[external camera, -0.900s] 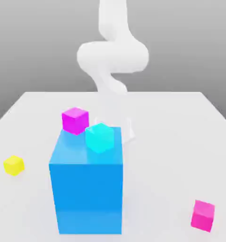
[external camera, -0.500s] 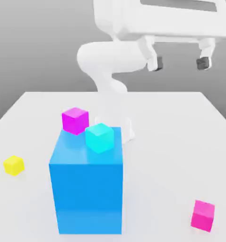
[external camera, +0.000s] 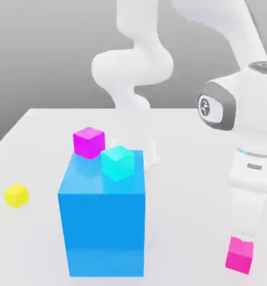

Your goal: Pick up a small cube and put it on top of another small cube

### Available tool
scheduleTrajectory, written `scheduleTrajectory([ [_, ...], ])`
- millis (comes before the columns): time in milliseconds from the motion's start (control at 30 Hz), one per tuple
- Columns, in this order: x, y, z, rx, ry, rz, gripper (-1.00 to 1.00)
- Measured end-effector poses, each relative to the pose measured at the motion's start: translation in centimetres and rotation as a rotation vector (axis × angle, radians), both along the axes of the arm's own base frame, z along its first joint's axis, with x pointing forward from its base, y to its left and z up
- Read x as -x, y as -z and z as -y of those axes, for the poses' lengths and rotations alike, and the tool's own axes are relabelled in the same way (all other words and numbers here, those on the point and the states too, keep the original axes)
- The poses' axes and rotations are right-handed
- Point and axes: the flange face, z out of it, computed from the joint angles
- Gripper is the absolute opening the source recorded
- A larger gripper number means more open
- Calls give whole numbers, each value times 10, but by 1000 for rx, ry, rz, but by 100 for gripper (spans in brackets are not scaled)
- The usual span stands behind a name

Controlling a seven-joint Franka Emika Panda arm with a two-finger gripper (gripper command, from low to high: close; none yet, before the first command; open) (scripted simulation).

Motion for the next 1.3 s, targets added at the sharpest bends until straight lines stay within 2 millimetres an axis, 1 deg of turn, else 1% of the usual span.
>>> scheduleTrajectory([
  [133, 4, 55, -3, 8, -21, -12, 0],
  [167, 4, 65, -3, 8, -22, -12, -100],
  [333, 5, 65, -3, 9, -22, -14, -100],
  [367, 5, 70, -2, 9, -22, -14, -100],
  [400, 5, 66, -3, 9, -22, -13, -100],
  [467, 4, 46, -3, 9, -23, -13, -100],
  [533, 4, 22, -3, 9, -23, -14, -100],
  [567, 3, 9, 0, 8, -8, -14, -100],
  [600, -1, -5, 9, 5, 40, -16, -100],
  [700, -15, -47, 43, -5, 224, -22, -100],
  [733, -20, -62, 57, -9, 291, -24, -100],
  [767, -24, -76, 76, -12, 369, -26, -100],
  [867, -29, -118, 122, -19, 578, -30, -100],
  [900, -28, -131, 133, -21, 638, -31, -100],
  [967, -22, -158, 155, -22, 758, -32, -100],
  [1067, -10, -198, 193, -21, 951, -31, -100],
  [1200, 17, -246, 243, -13, 1219, -25, -100],
  [1233, 25, -254, 253, -10, 1278, -22, -100],
  [1267, 28, -250, 258, -8, 1308, -21, -100],
  [1300, 29, -240, 261, -8, 1324, -21, -100],
])
